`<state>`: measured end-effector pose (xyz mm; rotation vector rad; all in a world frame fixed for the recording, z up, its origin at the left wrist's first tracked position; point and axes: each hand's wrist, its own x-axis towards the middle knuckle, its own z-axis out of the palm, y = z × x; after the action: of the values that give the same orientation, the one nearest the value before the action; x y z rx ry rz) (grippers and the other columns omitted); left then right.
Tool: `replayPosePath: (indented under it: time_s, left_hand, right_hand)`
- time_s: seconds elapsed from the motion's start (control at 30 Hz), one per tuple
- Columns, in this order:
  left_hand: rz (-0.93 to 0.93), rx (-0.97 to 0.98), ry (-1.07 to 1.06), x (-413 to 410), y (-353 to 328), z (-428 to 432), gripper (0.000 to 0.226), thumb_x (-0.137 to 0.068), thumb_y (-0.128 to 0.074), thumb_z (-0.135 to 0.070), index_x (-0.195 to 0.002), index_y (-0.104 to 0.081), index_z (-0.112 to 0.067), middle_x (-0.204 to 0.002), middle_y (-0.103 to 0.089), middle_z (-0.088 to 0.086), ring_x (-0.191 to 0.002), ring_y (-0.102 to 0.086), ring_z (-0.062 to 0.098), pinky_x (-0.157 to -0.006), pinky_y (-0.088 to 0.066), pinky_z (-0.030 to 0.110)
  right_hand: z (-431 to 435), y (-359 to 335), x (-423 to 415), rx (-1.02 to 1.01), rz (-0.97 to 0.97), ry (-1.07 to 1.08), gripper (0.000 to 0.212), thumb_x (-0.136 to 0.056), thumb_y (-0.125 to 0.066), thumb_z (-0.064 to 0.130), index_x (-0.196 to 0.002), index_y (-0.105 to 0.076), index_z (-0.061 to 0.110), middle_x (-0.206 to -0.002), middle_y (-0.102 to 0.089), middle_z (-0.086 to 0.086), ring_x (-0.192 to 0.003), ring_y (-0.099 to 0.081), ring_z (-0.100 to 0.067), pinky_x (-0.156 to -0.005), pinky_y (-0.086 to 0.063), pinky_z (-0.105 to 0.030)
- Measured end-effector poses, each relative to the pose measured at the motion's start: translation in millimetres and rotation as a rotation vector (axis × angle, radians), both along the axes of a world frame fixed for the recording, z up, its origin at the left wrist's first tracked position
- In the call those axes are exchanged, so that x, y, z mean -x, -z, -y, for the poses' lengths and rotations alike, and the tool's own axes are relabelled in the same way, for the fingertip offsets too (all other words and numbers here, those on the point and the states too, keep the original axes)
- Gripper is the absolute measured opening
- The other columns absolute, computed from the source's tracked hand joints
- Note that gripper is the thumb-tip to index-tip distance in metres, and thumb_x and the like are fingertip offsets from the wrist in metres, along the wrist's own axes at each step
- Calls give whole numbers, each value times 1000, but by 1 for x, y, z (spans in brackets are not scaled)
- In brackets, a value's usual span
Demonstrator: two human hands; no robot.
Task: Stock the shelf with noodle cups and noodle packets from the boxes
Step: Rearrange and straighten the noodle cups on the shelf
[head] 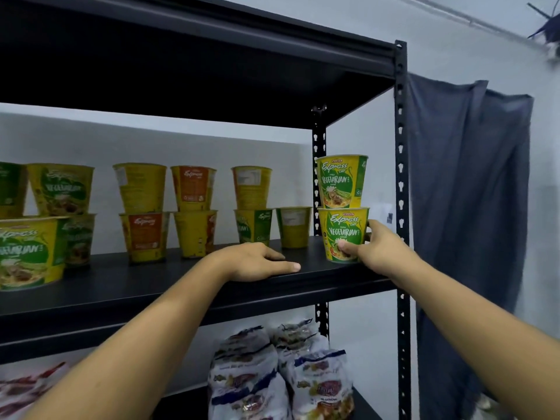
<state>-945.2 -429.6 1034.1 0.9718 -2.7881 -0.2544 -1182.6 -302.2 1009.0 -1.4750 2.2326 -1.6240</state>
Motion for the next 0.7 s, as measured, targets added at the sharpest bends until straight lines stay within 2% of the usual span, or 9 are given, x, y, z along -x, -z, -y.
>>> replayPosePath:
  time_s: [0.23, 0.37, 0.47, 0.5, 0.6, 0.7]
  left_hand:
    - [-3, 0, 1, 1, 1, -2, 90, -84, -40, -87, -154, -46, -32, -161, -41, -4, -146, -40, 21, -116, -30, 41]
    - [-10, -1, 10, 0, 1, -3, 83, -88, -41, -83, -153, -48, -31, -159, -44, -2, -142, -44, 20, -109, -34, 37]
    - [-17, 4, 14, -1, 1, -4, 82, -89, -41, -82, -152, -49, -31, -158, -46, -2, -140, -46, 20, -105, -35, 35]
    - [-20, 5, 16, -1, 1, -4, 81, -89, -42, -82, -151, -50, -31, -157, -47, -2, -140, -46, 20, -106, -35, 35]
    - [-37, 11, 18, -2, 2, -5, 77, -90, -43, -81, -148, -54, -31, -154, -51, -1, -135, -50, 20, -102, -39, 33]
    - [-58, 21, 21, -2, 3, -6, 73, -90, -45, -80, -143, -60, -32, -146, -58, -1, -125, -56, 18, -96, -43, 32]
  right_hand:
    - [-7, 3, -1, 35, -85, 69, 44, -90, -75, 43, -127, -60, 25, -122, -68, 4, -106, -64, -20, -82, -45, -33]
    - [-9, 5, -4, 45, -203, 132, 46, -88, -74, 48, -125, -61, 25, -119, -65, 1, -98, -64, -20, -78, -46, -30]
    - [-12, 6, -6, 58, -239, 136, 48, -90, -75, 42, -129, -58, 19, -116, -67, 2, -93, -63, -17, -64, -43, -24]
    - [-13, 8, -7, 72, -230, 145, 53, -89, -76, 40, -133, -55, 17, -116, -67, -1, -95, -63, -19, -65, -45, -25]
    - [-17, 11, -10, 148, -160, 196, 70, -84, -82, 38, -138, -45, 14, -121, -57, -6, -105, -60, -23, -80, -50, -34]
    - [-22, 15, -17, 226, -201, 205, 52, -86, -81, 33, -125, -50, 17, -115, -55, -2, -101, -58, -19, -77, -48, -33]
